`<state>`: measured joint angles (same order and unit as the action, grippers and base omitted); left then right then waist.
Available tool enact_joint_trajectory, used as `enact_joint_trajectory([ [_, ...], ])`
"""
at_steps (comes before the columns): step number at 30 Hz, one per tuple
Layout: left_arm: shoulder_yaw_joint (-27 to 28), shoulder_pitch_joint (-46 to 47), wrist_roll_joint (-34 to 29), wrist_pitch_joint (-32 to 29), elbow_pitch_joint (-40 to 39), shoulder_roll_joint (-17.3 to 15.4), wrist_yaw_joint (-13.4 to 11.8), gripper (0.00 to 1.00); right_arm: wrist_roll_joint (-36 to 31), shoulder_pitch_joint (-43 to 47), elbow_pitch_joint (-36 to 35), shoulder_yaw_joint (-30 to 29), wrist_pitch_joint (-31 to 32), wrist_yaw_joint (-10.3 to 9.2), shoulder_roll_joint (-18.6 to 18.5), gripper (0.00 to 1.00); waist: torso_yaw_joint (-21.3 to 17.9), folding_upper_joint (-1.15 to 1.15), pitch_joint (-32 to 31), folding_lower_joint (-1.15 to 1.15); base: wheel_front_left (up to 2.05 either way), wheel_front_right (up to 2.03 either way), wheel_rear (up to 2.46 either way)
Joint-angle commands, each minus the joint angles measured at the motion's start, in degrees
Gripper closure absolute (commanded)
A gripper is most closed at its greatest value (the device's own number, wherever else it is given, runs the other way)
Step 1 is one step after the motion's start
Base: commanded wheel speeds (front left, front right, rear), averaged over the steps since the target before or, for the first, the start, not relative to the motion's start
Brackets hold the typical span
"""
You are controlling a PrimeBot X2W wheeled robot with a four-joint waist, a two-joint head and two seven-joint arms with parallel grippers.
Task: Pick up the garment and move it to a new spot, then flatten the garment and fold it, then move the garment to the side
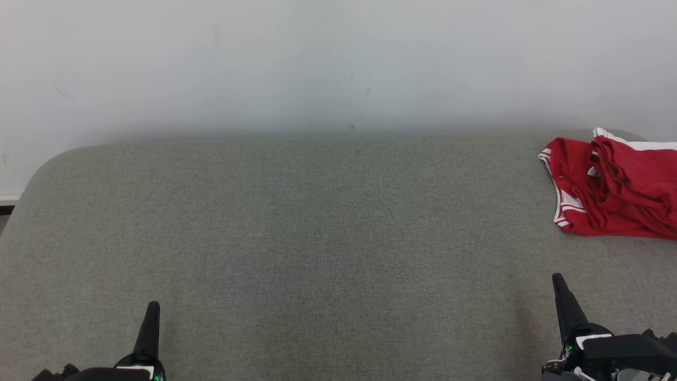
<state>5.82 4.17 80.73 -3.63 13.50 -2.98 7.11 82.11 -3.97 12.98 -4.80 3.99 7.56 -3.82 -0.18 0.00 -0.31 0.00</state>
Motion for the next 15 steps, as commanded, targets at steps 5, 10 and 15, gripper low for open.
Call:
enact_joint_trajectory([
  [5, 0.3, 1.2, 3.0, -0.8, 0.1, 0.1, 0.4, 1.00, 2.8, -1.1, 0.1, -0.5, 0.6, -0.11, 0.2, 1.00, 0.0, 0.00, 0.1, 0.00, 0.00, 0.00, 0.00],
  [10, 0.5, 1.5, 5.0, -1.3, 0.2, 0.1, 0.4, 1.00, 4.6, -1.4, 0.3, -0.7, 1.0, -0.11, 0.4, 1.00, 0.1, 0.00, 0.2, 0.00, 0.00, 0.00, 0.00],
  [15, 0.6, 1.9, 7.2, -1.9, 0.4, 0.1, 0.5, 1.00, 6.6, -1.7, 0.6, -0.9, 1.4, -0.12, 0.5, 1.00, 0.1, 0.00, 0.3, 0.00, 0.00, 0.00, 0.00],
])
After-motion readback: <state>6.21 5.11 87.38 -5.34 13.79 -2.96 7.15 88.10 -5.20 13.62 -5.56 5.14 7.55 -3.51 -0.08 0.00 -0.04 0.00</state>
